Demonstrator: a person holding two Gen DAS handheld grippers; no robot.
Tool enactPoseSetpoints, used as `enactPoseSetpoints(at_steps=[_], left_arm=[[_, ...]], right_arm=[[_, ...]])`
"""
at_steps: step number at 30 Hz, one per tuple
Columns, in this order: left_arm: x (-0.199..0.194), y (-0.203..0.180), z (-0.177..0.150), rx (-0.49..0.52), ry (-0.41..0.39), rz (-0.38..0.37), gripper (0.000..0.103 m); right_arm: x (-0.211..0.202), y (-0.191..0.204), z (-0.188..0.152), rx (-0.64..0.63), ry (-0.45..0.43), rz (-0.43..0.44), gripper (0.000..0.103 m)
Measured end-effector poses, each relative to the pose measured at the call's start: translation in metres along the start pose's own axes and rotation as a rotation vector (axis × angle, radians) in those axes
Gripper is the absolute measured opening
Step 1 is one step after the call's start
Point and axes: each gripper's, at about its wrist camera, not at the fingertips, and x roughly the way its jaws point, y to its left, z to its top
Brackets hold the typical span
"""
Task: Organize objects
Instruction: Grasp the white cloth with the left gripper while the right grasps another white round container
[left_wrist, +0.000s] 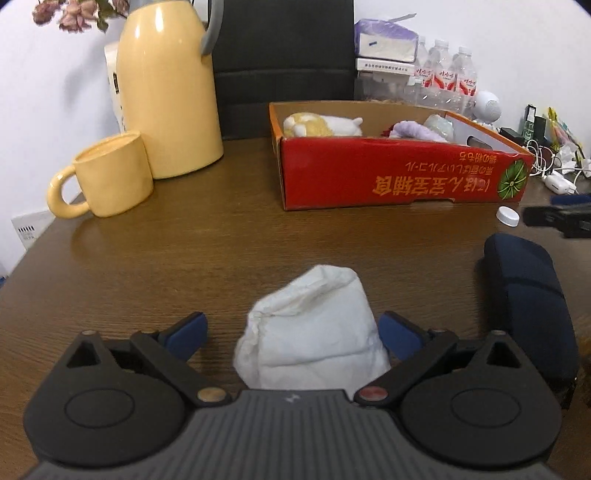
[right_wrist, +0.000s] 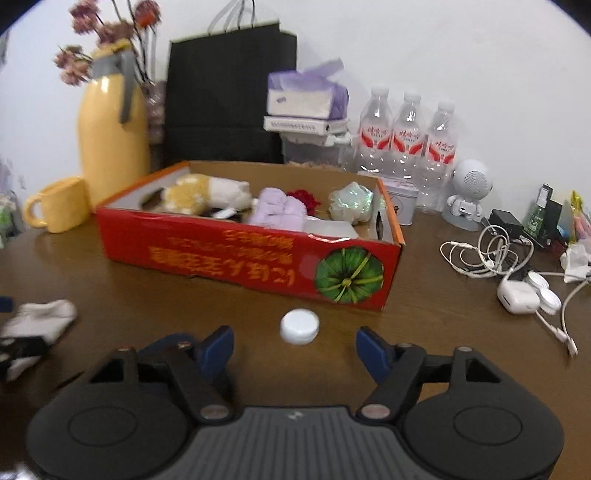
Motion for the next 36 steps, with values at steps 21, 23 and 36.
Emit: enactPoseSetpoints(at_steps=[21, 23, 36], left_arm=[[-0.128, -0.031, -0.028, -0.037, -0.180, -0.164, 0.040], [-0.147, -0.039, -0.034, -0.019, -0.198, -0.186, 0.041], [-0.187, -0.050, -0.017, 0.092, -0.338, -0.271, 0.041]], right_arm=[[-0.107, 0.034, -0.029, -0.018, -0.113, 0.075, 0.027], [-0.139, 0.044, -0.041, -0.016, -0.138, 0.104, 0.027], [-0.247, 0.050, -0.053, 0.004, -0.276, 0.136, 0.027]])
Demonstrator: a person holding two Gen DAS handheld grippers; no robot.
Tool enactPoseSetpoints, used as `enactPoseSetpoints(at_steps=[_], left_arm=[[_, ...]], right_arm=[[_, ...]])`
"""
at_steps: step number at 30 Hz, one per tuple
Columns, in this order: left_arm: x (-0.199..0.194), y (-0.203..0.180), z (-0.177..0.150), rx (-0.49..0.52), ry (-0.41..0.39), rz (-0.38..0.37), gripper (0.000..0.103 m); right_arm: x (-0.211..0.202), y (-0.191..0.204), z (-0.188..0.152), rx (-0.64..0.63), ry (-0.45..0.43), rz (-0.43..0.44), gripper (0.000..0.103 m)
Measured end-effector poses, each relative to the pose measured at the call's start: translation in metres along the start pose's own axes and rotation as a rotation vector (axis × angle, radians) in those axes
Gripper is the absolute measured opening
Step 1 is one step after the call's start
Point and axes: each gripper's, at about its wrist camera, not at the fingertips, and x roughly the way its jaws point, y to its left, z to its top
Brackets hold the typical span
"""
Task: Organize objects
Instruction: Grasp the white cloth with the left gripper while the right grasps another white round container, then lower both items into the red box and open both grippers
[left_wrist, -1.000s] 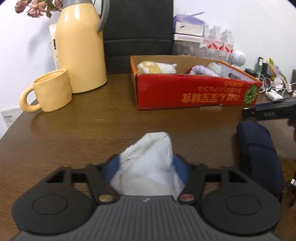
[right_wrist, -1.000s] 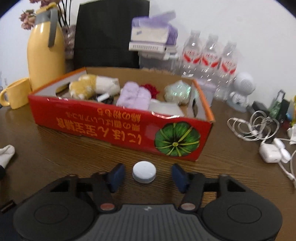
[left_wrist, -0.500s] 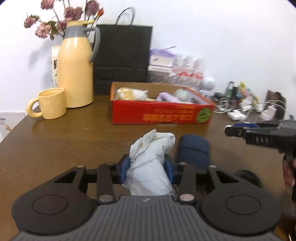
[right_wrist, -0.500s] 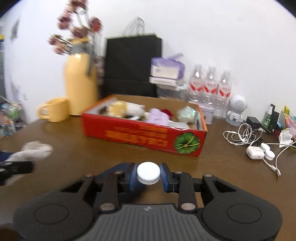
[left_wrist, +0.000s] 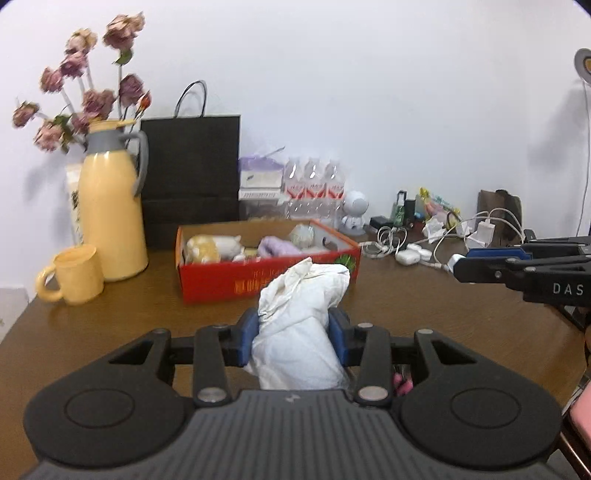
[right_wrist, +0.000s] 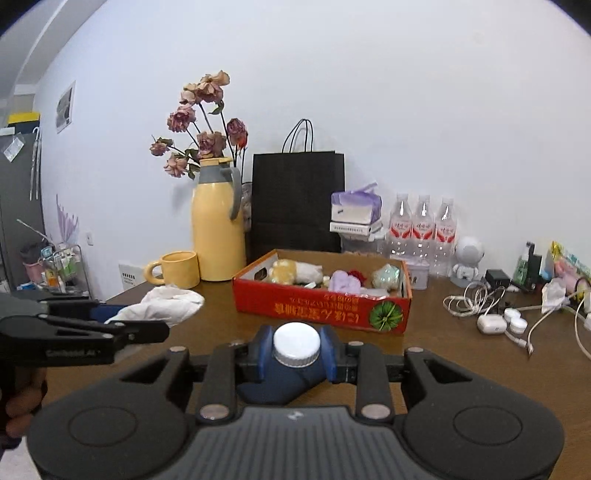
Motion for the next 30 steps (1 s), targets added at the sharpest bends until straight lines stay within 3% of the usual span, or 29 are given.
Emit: enactPoseSetpoints(at_steps=[4, 8, 10, 11, 14, 19, 22, 24, 25, 26, 29, 30], left_arm=[[0.033, 0.028, 0.055, 0.069, -0.005, -0.059, 0.041], [0.097, 0.044, 0.112, 0.283, -0.003, 0.001, 0.046], [0.142, 0.053, 0.128, 0.411, 0.014, 0.050, 0.046], [0.164, 0.059, 0.132, 0.426, 0.044, 0.054, 0.046], [0.237, 0.085, 0.135, 0.364, 0.179, 0.005, 0.045], [0.332, 0.112, 0.104, 0.330, 0.370, -0.095, 0.045], [0.353, 0.116, 0.085, 0.377, 0.398, -0.165, 0.047], [0.360, 0.117, 0.080, 0.372, 0.406, -0.172, 0.058], [0.362, 0.120, 0.081, 0.346, 0.398, -0.168, 0.070], [0.363, 0.124, 0.081, 0.327, 0.395, -0.169, 0.075], [0.361, 0.129, 0.088, 0.280, 0.382, -0.172, 0.077], [0.357, 0.130, 0.090, 0.269, 0.372, -0.176, 0.078]], right_arm=[[0.016, -0.016, 0.034, -0.040, -0.025, 0.000, 0.027], [0.057, -0.041, 0.102, -0.099, -0.044, 0.018, 0.027], [0.093, -0.055, 0.137, -0.098, -0.002, 0.022, 0.027], [0.117, -0.064, 0.155, -0.086, 0.027, 0.019, 0.027], [0.203, -0.088, 0.184, -0.058, 0.161, -0.041, 0.027], [0.339, -0.133, 0.169, 0.046, 0.393, -0.109, 0.027], [0.397, -0.155, 0.141, 0.082, 0.493, -0.167, 0.027], [0.419, -0.159, 0.124, 0.090, 0.521, -0.190, 0.027], [0.426, -0.161, 0.117, 0.090, 0.522, -0.195, 0.027], [0.433, -0.161, 0.111, 0.092, 0.526, -0.203, 0.028], [0.438, -0.164, 0.104, 0.114, 0.517, -0.225, 0.056], [0.437, -0.164, 0.105, 0.118, 0.508, -0.217, 0.058]])
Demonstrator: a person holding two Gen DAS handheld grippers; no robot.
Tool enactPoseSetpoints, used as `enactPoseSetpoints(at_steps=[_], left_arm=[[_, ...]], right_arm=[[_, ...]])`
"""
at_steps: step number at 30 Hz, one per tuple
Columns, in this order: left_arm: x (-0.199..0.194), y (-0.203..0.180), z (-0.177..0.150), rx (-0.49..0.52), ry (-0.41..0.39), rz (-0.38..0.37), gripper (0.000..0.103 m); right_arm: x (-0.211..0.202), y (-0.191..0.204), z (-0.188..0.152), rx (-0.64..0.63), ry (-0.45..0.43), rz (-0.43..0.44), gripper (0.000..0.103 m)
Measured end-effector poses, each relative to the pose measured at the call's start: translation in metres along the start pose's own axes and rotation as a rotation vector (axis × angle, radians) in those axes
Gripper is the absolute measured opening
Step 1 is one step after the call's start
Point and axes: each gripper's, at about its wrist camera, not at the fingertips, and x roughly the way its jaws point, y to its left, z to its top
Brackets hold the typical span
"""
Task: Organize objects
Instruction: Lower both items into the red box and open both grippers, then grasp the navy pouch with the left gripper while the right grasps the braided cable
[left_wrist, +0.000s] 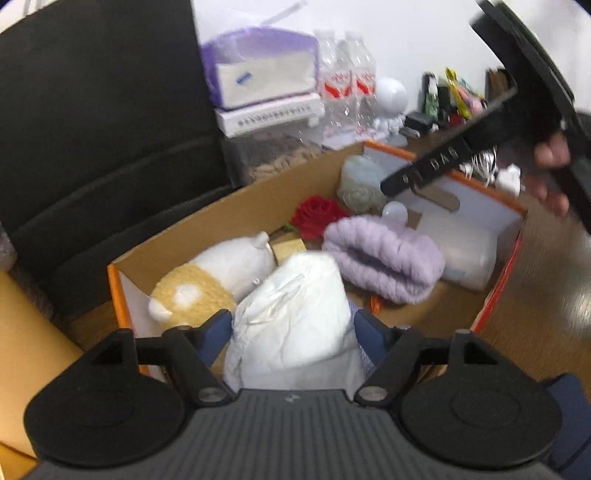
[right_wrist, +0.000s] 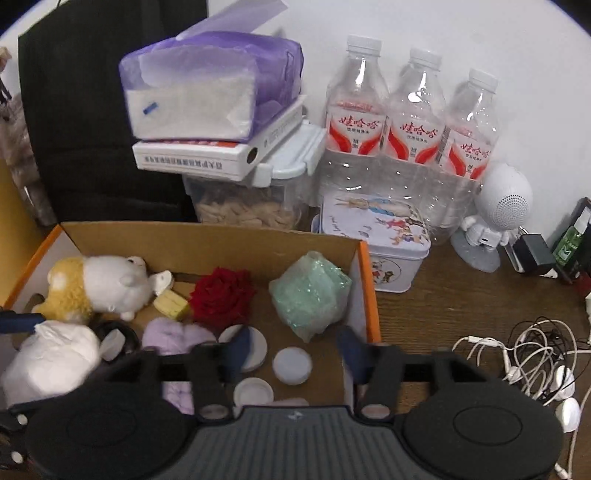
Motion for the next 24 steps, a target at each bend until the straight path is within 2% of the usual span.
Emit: enactPoseSetpoints(at_steps=[2, 6, 8, 10, 12, 14, 16, 17, 20, 24], left_arm=[[-0.014, -0.001, 0.003, -0.005, -0.026, -0.007, 0.084], [-0.055, -0.007, 0.011, -0.038, -0.080, 0.014, 0.087], [-0.083, -0.015, 0.013, -0.070, -0.123, 0.043, 0.094], [-0.113, -0.028, 0.009, -0.103, -0.180, 0.090, 0.096], [-0.145, -0.046, -0.001, -0.109, -0.234, 0.098, 0.096], [-0.176, -0.069, -0.014, -0.132, -0.265, 0.137, 0.103], [-0.205, -0.096, -0.029, -0.172, -0.242, 0.224, 0.103], [-0.218, -0.107, -0.037, -0.184, -0.251, 0.228, 0.103], [-0.257, -0.141, -0.070, -0.198, -0.291, 0.131, 0.103], [-0.294, -0.185, -0.118, -0.206, -0.348, 0.080, 0.103]], right_arm=[[-0.007, -0.002, 0.000, -0.002, -0.020, 0.010, 0.058], [-0.042, -0.004, 0.001, -0.003, -0.072, 0.019, 0.058], [-0.068, -0.006, -0.003, 0.002, -0.097, 0.033, 0.058], [-0.097, -0.009, -0.013, 0.001, -0.129, 0.044, 0.060], [-0.132, -0.010, -0.031, -0.017, -0.171, 0.064, 0.064], [-0.164, -0.010, -0.054, -0.038, -0.207, 0.079, 0.065], [-0.195, -0.011, -0.083, -0.045, -0.238, 0.112, 0.069], [-0.213, -0.011, -0.101, -0.050, -0.252, 0.135, 0.073], [-0.262, -0.008, -0.155, -0.069, -0.317, 0.183, 0.077], [-0.314, -0.003, -0.231, -0.072, -0.392, 0.193, 0.081]])
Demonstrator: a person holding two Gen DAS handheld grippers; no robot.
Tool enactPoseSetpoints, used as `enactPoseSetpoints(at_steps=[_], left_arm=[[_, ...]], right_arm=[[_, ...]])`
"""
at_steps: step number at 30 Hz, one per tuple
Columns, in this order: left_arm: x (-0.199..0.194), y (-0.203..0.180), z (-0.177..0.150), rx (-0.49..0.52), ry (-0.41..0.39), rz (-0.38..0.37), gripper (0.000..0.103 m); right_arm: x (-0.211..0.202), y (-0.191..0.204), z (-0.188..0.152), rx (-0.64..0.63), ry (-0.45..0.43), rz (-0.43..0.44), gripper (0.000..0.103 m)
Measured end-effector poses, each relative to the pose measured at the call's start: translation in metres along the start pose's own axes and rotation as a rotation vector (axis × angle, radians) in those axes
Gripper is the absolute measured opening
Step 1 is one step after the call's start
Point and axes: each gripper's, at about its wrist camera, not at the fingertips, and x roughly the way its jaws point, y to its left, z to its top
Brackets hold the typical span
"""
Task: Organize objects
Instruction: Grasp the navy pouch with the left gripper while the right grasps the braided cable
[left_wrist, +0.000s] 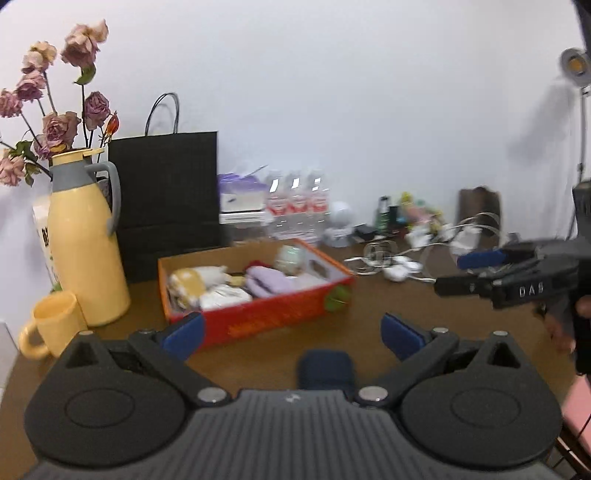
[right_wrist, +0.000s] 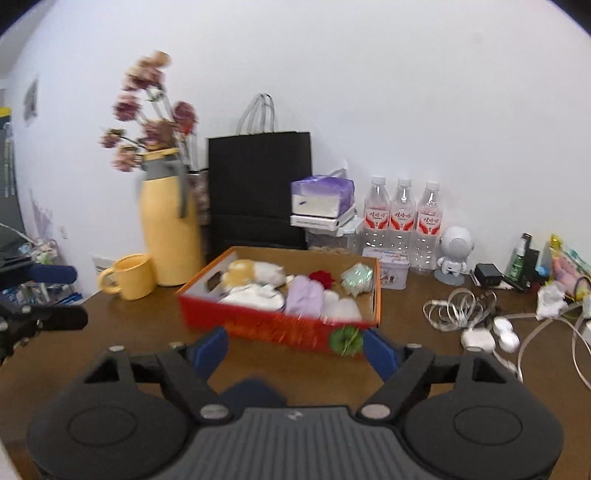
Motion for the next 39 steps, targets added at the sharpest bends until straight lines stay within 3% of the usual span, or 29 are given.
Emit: enactPoseSetpoints(at_steps=[3, 7, 11, 16, 19, 23, 26, 30, 33, 39], left_arm=[[-0.020, -0.023, -0.038, -0.030, 0.031, -0.052, 0.103], [-0.028, -0.038, -0.078, -0.134, 0.095, -0.074, 0.103], [-0.016, -0.038, -0.093, -0.140, 0.110, -0.030, 0.103], [0.039, -0.035, -0.098, -0.132, 0.178, -0.015, 0.103], [0.079, -0.030, -0.100, -0.143, 0.220, 0.035, 0.103], [0.126, -0.028, -0.094, -0.107, 0.199, 0.096, 0.103], [0.153, -0.034, -0.094, -0.058, 0.205, 0.094, 0.103], [0.173, -0.031, -0.094, -0.072, 0.197, 0.158, 0.103], [0.181, -0.027, -0.090, -0.093, 0.226, 0.108, 0.103], [0.208, -0.035, -0.083, -0.010, 0.276, 0.021, 0.102]], right_arm=[[-0.043, 0.012, -0.041, 0.015, -0.026, -0.002, 0.081], [-0.082, 0.025, -0.083, 0.004, -0.042, -0.134, 0.081], [-0.096, 0.024, -0.110, 0.065, 0.003, -0.125, 0.081], [-0.057, 0.028, -0.136, 0.103, 0.104, -0.120, 0.081], [-0.028, 0.034, -0.146, 0.107, 0.121, -0.091, 0.084], [0.008, 0.041, -0.154, 0.104, 0.164, -0.112, 0.086], [0.029, 0.046, -0.157, 0.058, 0.187, -0.156, 0.086], [0.044, 0.041, -0.153, 0.092, 0.178, -0.171, 0.087], [0.055, 0.031, -0.148, 0.113, 0.176, -0.203, 0.088], [0.077, 0.015, -0.139, 0.163, 0.183, -0.148, 0.092]])
